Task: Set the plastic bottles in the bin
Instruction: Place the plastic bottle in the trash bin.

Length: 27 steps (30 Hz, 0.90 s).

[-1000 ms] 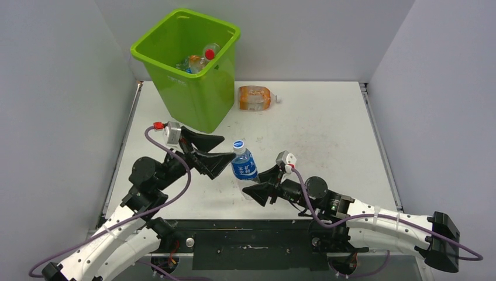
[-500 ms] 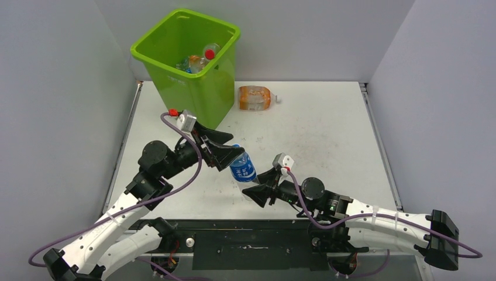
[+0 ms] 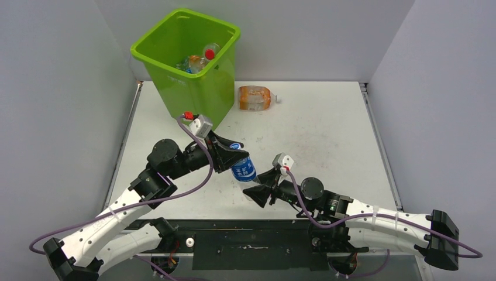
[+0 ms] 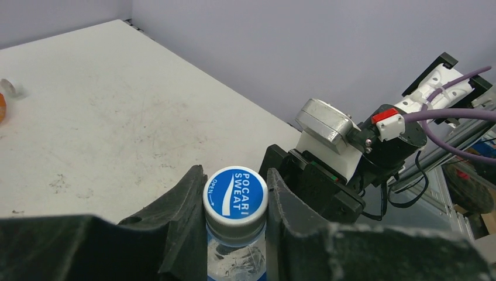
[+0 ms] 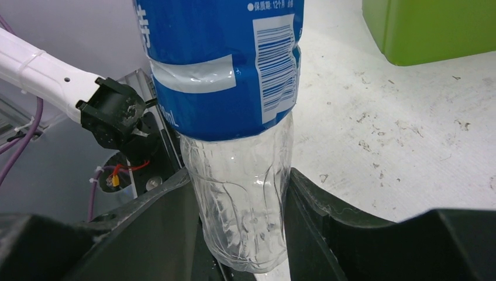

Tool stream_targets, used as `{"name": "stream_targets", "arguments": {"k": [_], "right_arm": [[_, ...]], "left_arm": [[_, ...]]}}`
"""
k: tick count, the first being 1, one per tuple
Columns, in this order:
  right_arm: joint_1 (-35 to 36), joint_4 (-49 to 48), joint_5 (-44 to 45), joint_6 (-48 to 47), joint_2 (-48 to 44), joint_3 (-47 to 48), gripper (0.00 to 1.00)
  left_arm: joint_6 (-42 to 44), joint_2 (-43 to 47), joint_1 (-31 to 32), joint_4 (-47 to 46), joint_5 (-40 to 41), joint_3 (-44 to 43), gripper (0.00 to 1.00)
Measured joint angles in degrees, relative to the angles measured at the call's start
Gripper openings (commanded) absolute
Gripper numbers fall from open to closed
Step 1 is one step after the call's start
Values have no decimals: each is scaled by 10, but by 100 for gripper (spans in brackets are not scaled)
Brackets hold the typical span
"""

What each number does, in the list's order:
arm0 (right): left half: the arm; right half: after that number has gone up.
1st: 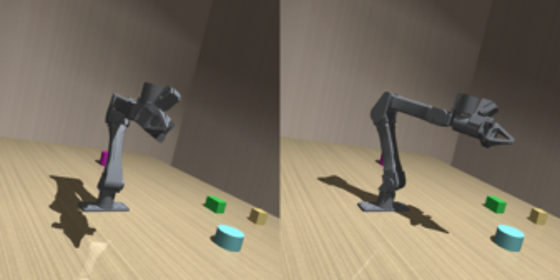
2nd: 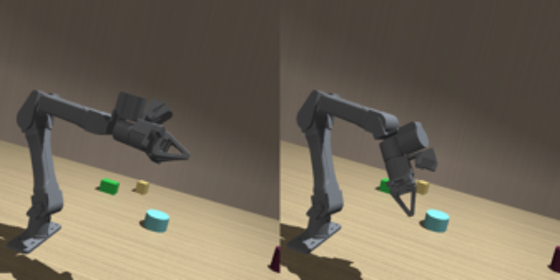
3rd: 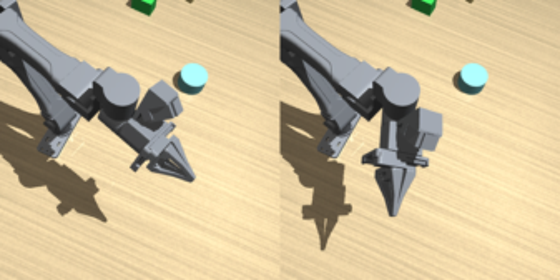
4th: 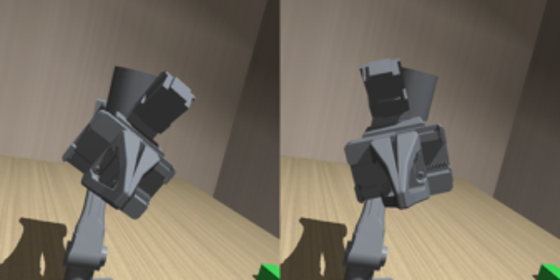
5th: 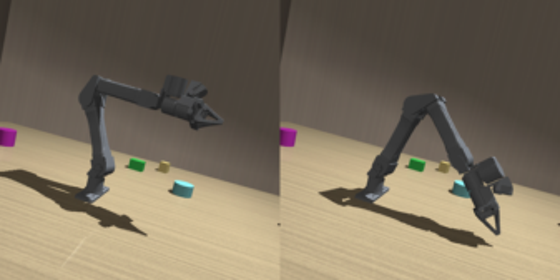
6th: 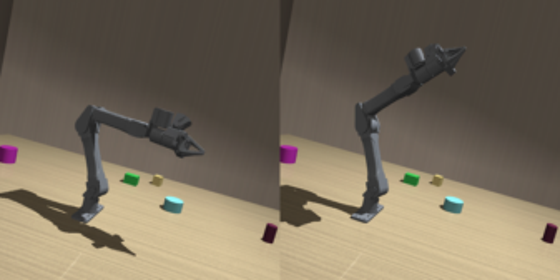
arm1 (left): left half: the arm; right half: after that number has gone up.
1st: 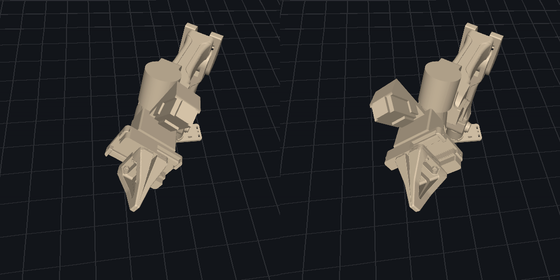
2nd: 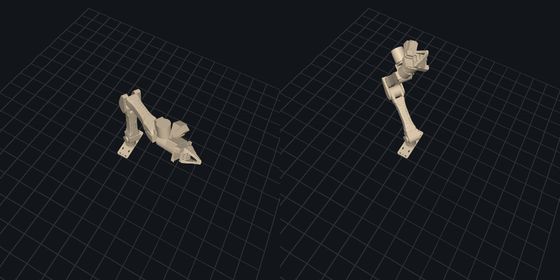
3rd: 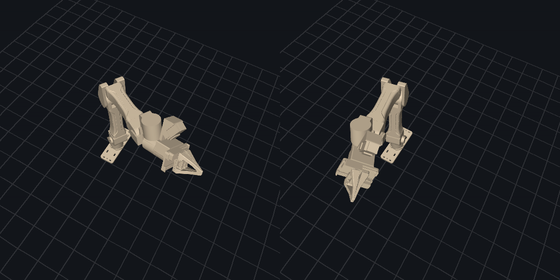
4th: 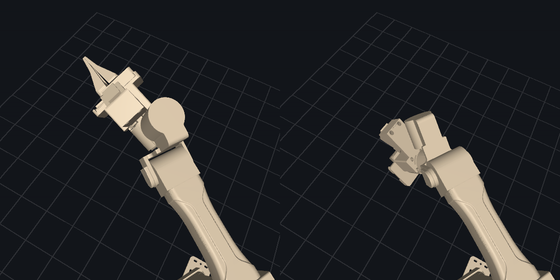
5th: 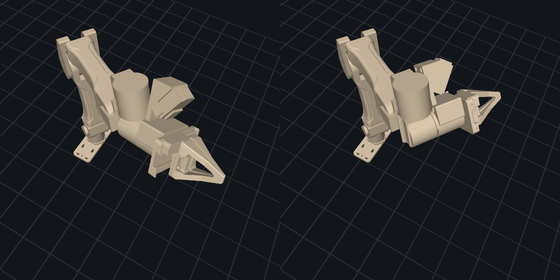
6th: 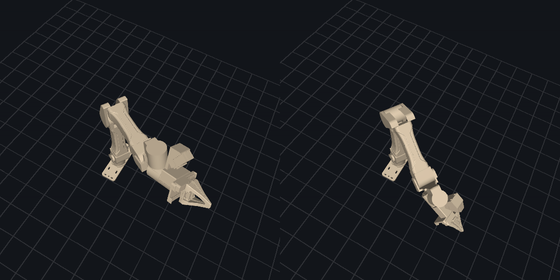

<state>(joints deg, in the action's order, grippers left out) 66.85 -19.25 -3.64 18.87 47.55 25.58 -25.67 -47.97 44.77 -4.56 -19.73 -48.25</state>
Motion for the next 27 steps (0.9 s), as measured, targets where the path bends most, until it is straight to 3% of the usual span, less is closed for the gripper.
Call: {"name": "stream_targets", "arguments": {"k": [1, 2, 3, 10, 20, 27], "right_arm": [[0, 1, 2, 1, 0, 0, 87], [0, 4, 3, 2, 0, 1, 97], [0, 10, 4, 6, 0, 5, 91], [0, 86, 8, 14, -7, 79, 90], [6, 170, 59, 10, -164, 116, 90], [7, 194, 116, 9, -205, 110, 90]], "left_arm": [[3, 0, 1, 0, 1, 0, 0], [6, 0, 1, -1, 2, 0, 0], [6, 0, 2, 0, 3, 0, 0], [38, 8, 5, 4, 49, -31, 0], [209, -129, -32, -5, 188, -370, 0], [214, -261, -130, -38, 205, -531, 0]]}}
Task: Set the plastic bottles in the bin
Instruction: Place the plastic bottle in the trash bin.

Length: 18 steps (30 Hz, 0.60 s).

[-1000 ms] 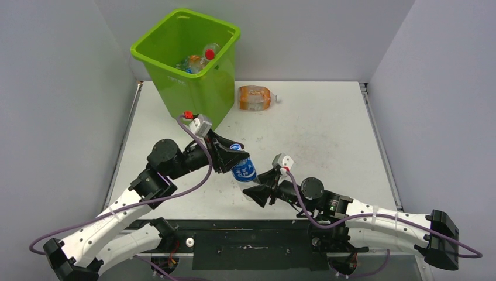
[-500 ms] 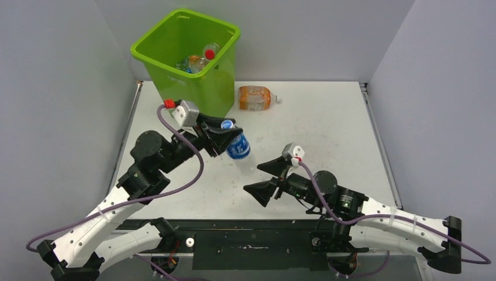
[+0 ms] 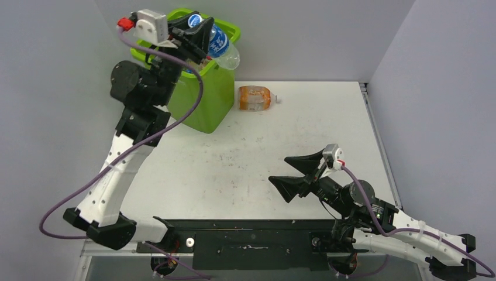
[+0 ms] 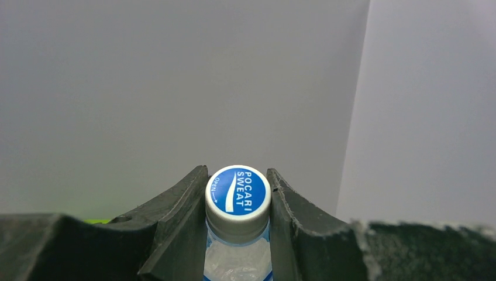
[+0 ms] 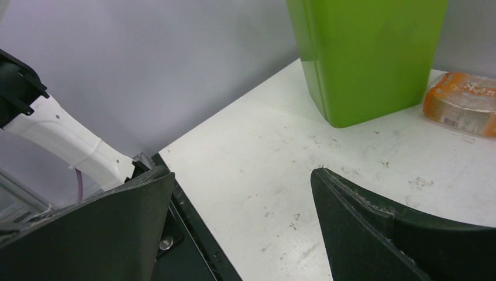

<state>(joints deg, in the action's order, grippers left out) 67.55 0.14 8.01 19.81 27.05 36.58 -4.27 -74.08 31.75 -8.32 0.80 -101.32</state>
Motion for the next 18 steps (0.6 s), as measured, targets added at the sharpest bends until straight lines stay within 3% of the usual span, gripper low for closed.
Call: {"name": "stream_targets", "arguments": {"k": [9, 18], "right_arm": [[0, 34, 34, -12, -1, -3, 90], [0, 33, 44, -17, -3, -17, 90]], "left_arm": [[6, -142, -32, -2, 9, -41, 0], [-42, -176, -99, -83, 26, -50, 0]]}}
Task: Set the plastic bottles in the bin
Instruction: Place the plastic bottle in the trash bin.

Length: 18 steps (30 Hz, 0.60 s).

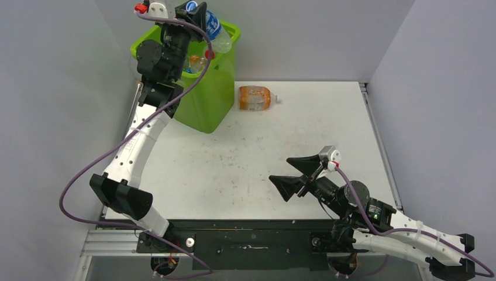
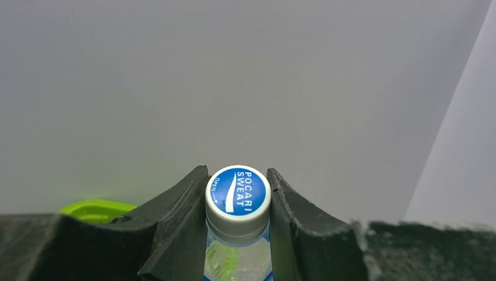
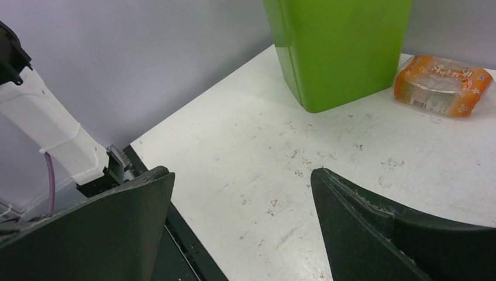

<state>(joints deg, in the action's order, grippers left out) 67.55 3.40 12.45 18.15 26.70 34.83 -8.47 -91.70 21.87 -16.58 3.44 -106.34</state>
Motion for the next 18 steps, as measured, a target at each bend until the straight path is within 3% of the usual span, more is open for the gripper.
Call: {"name": "stream_targets", "arguments": {"k": [8, 18], "right_arm": [[0, -3, 5, -4, 16, -9, 90], [0, 0, 26, -12, 16, -9, 90]], "left_arm": [[-8, -24, -15, -38, 14, -34, 0], [54, -114, -24, 115, 68, -94, 0]]}}
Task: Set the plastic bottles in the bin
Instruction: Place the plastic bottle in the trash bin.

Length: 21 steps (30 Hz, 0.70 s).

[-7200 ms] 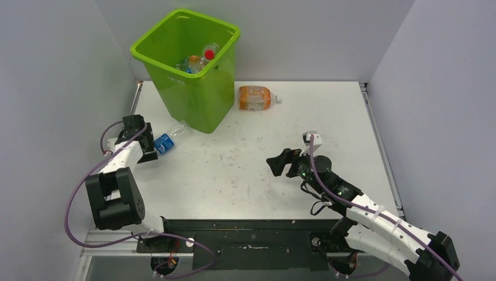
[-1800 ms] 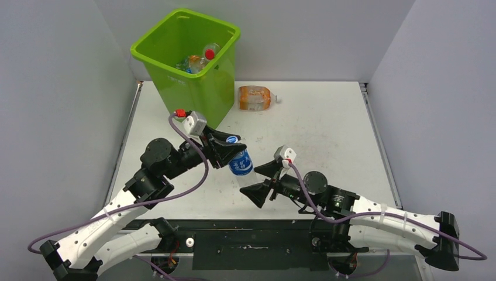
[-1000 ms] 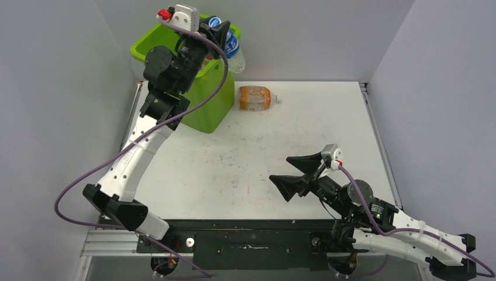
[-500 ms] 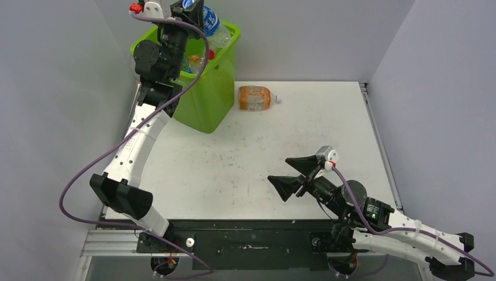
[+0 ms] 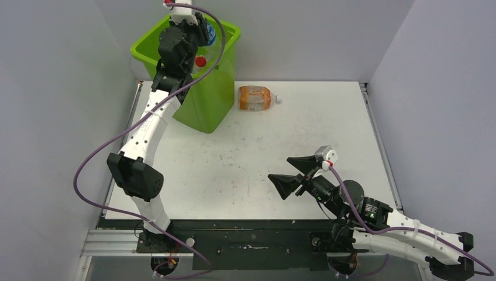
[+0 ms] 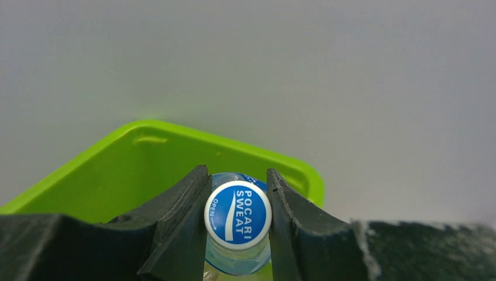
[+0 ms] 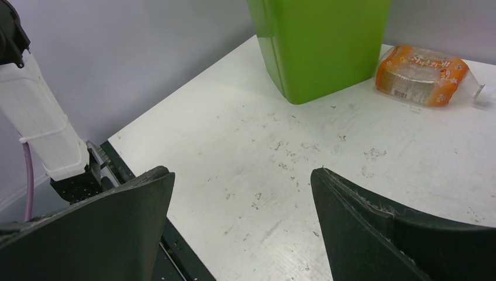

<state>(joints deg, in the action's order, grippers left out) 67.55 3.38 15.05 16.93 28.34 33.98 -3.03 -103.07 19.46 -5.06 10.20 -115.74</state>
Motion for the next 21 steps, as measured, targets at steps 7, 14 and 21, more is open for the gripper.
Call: {"name": "stream_targets", "arguments": {"k": [7, 14, 21], "right_arm": [[0, 6, 9, 0, -6, 0, 90], [0, 14, 16, 2, -7, 1, 90], [0, 19, 23, 2, -8, 1, 90]], "left_arm": [[33, 19, -28, 18, 107, 56, 0], [53, 33, -41, 28, 169, 16, 0], [43, 24, -94, 48, 190, -10, 0]]}}
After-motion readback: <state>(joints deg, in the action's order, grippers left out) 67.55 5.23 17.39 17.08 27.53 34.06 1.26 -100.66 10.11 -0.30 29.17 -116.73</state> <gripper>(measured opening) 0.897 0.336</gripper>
